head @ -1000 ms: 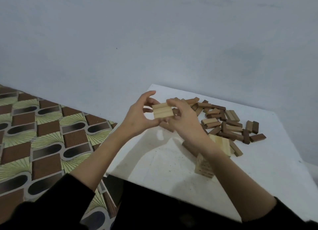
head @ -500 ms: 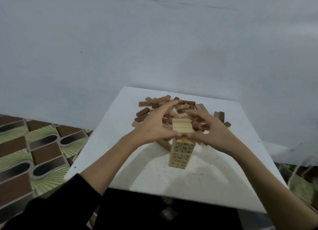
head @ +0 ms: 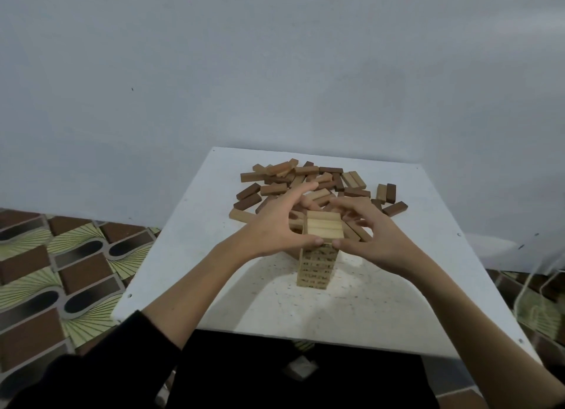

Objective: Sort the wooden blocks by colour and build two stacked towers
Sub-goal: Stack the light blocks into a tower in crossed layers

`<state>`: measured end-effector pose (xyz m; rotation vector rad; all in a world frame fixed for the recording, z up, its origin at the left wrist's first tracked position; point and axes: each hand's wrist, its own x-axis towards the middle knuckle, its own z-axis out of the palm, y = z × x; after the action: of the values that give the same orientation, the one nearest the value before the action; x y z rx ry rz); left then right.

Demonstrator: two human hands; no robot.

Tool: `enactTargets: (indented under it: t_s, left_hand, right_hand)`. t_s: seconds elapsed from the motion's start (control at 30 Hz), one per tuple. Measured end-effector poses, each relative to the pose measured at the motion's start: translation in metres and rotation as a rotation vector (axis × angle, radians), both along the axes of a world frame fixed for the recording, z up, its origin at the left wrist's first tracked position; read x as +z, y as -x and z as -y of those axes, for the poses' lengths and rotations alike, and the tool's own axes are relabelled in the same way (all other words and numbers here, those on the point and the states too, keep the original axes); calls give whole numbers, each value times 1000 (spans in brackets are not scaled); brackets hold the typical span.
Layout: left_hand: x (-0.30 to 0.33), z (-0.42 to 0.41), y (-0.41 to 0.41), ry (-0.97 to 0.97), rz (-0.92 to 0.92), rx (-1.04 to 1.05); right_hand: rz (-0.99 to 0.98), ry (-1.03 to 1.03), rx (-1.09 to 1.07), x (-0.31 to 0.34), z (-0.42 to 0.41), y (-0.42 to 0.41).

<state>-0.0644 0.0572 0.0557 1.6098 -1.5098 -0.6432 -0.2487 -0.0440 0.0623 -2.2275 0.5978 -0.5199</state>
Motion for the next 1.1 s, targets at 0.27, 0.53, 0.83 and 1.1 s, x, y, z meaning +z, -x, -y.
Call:
enactTargets:
  t_s: [0.27,0.53,0.83,1.1]
  left_hand:
    - [-2,-1,2,-15,-13,-7]
    - [-4,-3,4,-35,-4,5]
    - [-10,-2,3,-30,-10,-7]
    - [-14,-3,5,-18,-11,16]
  right_hand:
    - [-2,14,36,-4,1,-1]
    - [-37,75,48,-7,0,-5]
    - [-51,86,32,-7,-1,-8]
    - [-24,22,21,-13,-1,-9]
